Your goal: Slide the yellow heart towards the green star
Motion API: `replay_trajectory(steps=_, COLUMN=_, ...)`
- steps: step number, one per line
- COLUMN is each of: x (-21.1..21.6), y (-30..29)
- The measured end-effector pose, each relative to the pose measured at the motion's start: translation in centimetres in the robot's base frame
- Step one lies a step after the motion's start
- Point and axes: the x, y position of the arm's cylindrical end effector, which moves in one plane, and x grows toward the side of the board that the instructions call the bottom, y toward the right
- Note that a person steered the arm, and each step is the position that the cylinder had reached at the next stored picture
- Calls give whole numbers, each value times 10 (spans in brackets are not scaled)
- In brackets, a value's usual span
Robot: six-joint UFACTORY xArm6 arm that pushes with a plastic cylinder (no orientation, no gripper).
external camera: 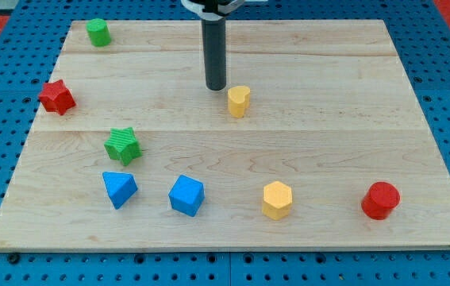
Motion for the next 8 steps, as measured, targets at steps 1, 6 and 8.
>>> replay_trajectory(steps=1, x=21, y=52)
replay_trajectory(steps=6, x=53, y=77)
replay_trajectory(steps=8, x=37, y=-33)
